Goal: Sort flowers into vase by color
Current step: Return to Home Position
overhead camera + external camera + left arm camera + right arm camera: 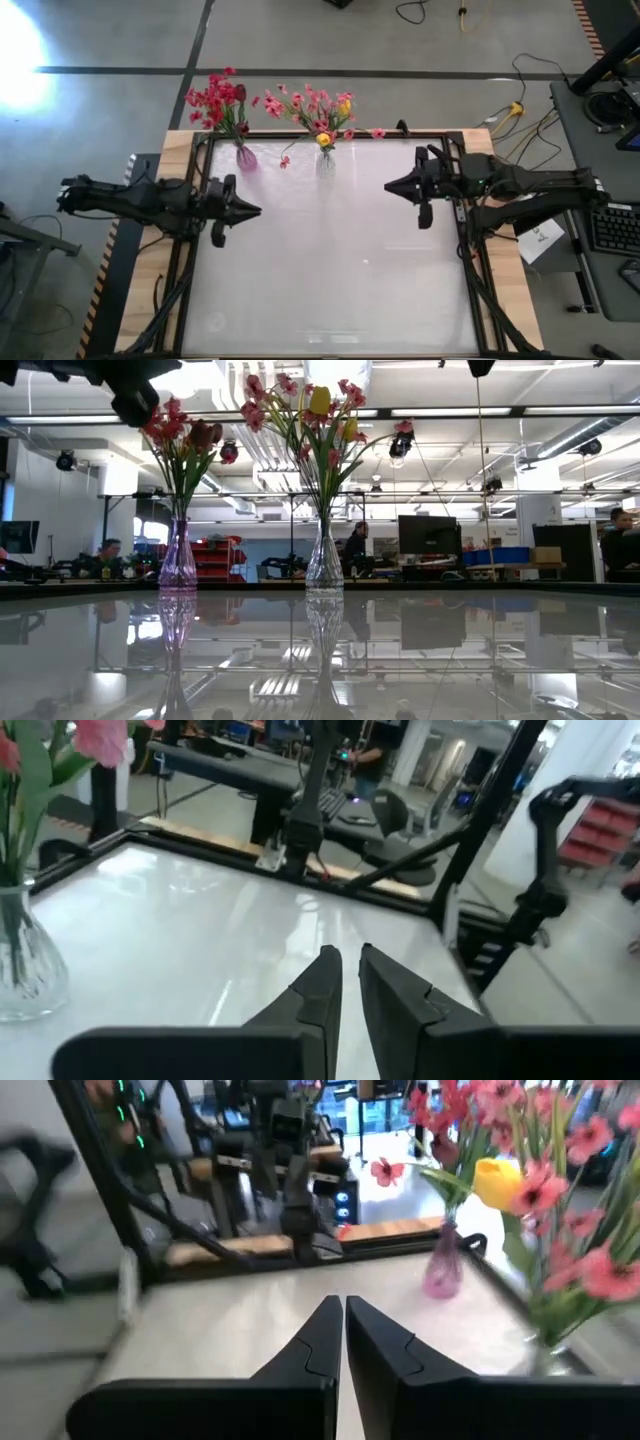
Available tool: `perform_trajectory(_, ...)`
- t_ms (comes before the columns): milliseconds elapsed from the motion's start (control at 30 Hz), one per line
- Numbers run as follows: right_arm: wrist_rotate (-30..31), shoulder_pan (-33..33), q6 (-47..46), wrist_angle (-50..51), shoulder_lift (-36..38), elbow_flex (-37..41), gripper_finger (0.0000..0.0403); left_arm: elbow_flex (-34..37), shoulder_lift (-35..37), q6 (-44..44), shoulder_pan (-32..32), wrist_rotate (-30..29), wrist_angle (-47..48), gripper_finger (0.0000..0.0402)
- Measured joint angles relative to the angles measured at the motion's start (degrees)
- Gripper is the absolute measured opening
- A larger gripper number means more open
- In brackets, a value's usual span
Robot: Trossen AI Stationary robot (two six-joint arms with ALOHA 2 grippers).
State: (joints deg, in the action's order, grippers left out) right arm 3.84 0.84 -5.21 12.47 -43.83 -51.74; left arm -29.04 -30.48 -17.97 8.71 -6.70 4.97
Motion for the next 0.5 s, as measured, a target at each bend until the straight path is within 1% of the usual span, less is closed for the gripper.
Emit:
perform_trajectory(67,0.19,-0.03,4.75,-0.4,0.0,1.77,0.0013,2.08,-0.45,1.77,0.0,-0.79,-2.85,0.0031)
perform_trajectory(100,-0.79,-0.04,6.45,-0.94,0.0,3.03,0.0013,3.35,-0.49,3.07,-0.01,-0.4,-5.17,0.0032)
perform_trajectory(167,-5.02,-0.04,7.75,-1.54,0.6,5.89,0.0013,5.97,-0.2,6.62,0.02,2.54,-10.37,0.0035)
perform_trajectory(233,-10.24,-0.01,7.43,-1.58,1.78,9.16,0.0013,8.63,0.88,8.92,0.07,4.88,-13.3,0.0036)
perform_trajectory(300,-13.77,0.0,6.2,-2.17,3.72,12.47,0.0013,10.94,2.12,9.43,0.04,4.8,-15.08,0.0036)
perform_trajectory(433,-14.25,-0.02,4.8,-3.18,9.55,18.56,0.0013,15.37,4.39,9.52,0.02,4.62,-15.9,0.0036)
perform_trajectory(500,-13.55,-0.02,4.65,-5.28,13.1,21.25,0.0013,17.29,4.94,9.52,0.04,4.6,-15.89,0.0036)
